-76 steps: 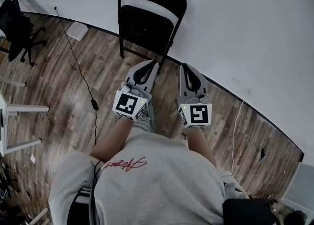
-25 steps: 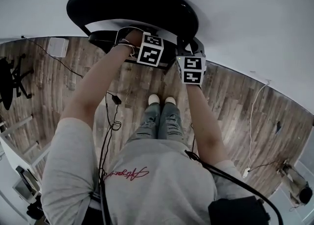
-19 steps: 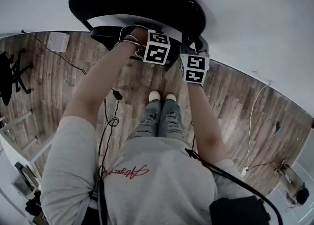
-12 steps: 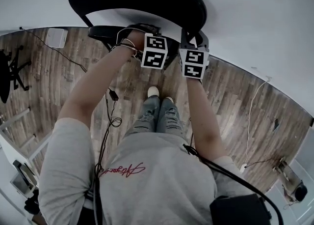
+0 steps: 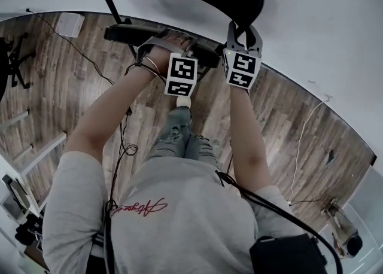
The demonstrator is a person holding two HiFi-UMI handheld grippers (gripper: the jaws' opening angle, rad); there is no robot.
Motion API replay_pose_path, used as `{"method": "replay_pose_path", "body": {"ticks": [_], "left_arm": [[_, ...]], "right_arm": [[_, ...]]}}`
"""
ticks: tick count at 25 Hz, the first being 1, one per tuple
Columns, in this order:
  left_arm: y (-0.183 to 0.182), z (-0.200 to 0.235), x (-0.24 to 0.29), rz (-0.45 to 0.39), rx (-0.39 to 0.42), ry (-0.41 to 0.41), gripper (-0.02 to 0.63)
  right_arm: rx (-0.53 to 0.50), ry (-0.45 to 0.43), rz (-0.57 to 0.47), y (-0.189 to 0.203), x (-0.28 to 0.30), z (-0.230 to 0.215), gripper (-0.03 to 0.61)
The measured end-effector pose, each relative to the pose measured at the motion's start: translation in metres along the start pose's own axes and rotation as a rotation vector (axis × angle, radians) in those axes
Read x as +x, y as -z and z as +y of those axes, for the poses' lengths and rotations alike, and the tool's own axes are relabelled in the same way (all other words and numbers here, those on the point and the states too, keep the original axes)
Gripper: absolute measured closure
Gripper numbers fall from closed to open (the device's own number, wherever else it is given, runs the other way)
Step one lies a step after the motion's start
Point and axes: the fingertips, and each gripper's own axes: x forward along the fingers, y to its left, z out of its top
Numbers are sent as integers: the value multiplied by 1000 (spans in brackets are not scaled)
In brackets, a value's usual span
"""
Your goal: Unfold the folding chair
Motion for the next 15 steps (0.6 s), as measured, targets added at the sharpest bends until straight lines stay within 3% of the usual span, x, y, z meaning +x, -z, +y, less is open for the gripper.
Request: {"method": "replay_pose_path", "body": {"ticks": [3, 8, 10, 11, 12, 13, 15], "left_arm": [[-4, -21, -5, -4, 8, -73, 439], [-7, -60, -15, 2, 9, -197, 439], [-6, -78, -20, 5, 5, -243, 439], [-5, -86, -22, 8, 2, -264, 439], [-4, -95, -23, 11, -2, -286, 437], [-4, -104, -23, 15, -4, -309, 437], [-6, -121, -20, 19, -10, -341, 436]], "right_arm": [[47, -11, -112, 4, -13, -8, 361], [60, 67, -148, 25, -63, -3, 354], [49, 45, -152, 34, -94, 16, 357], [36, 18, -160, 36, -109, 31, 378], [24, -10, -174, 36, -125, 46, 486], [19, -39, -194, 36, -141, 61, 552], [26, -96, -233, 35, -168, 88, 558]]}}
